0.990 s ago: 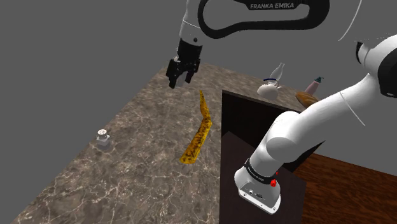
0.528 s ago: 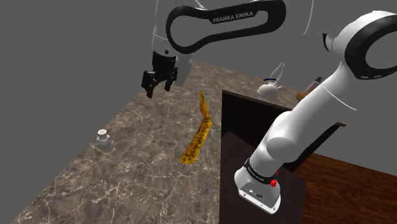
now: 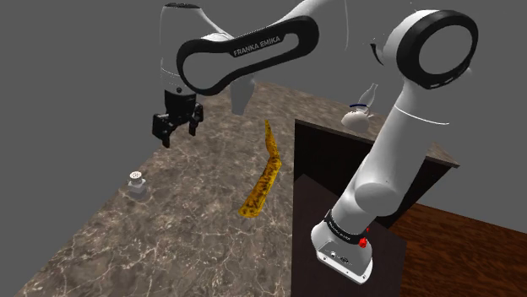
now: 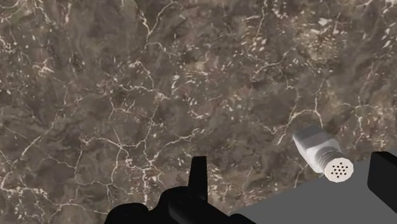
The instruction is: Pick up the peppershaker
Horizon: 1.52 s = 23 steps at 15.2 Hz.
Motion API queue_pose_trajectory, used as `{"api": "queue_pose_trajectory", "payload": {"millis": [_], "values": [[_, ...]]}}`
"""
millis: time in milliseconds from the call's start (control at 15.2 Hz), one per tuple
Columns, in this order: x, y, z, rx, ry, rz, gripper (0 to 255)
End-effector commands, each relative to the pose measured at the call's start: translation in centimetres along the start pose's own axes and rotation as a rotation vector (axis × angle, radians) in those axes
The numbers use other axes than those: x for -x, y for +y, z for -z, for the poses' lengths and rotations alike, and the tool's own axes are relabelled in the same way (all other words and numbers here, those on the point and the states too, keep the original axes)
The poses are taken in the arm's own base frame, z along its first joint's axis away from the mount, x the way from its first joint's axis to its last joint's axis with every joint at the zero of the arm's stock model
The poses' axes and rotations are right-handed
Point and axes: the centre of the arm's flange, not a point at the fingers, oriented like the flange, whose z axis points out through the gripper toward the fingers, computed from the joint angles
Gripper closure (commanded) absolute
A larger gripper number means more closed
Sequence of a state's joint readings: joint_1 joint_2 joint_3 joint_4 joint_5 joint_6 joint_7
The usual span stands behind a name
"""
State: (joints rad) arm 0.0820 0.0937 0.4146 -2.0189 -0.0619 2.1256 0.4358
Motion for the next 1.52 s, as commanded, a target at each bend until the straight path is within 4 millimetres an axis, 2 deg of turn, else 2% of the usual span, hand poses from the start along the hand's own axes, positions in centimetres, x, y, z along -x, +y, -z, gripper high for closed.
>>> {"api": "queue_pose_trajectory", "payload": {"millis": [0,660,1188,1320,1386,1452], "values": [[-1.3,-2.0,-1.9,0.005,-0.006,0.006,0],[-8.2,-10.2,-10.4,0.031,-0.036,0.04,0],[-8.4,-10.6,-14.5,0.032,-0.038,0.042,0],[-8.3,-10.6,-14.8,0.032,-0.038,0.042,0],[-8.3,-10.5,-14.9,0.032,-0.038,0.042,255],[-8.3,-10.5,-14.9,0.032,-0.038,0.042,255]]}}
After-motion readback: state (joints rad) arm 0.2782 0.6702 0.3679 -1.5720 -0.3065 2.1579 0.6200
